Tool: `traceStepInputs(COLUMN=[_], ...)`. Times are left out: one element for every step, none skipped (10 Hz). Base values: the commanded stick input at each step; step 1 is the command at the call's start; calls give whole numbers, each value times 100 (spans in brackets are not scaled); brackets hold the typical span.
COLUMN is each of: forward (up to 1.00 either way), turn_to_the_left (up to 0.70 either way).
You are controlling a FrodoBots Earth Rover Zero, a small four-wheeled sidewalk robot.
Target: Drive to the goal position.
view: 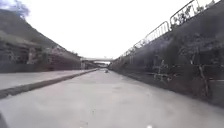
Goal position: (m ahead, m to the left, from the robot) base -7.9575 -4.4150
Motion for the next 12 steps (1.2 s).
traceStepInputs(forward=[70, 40, 3, 34, 70, 70, 70, 70, 70, 70, 70, 70], turn_to_the_left=[0, 0, 0, 0, 0, 0, 0, 0, 0, 0, 0, 0])
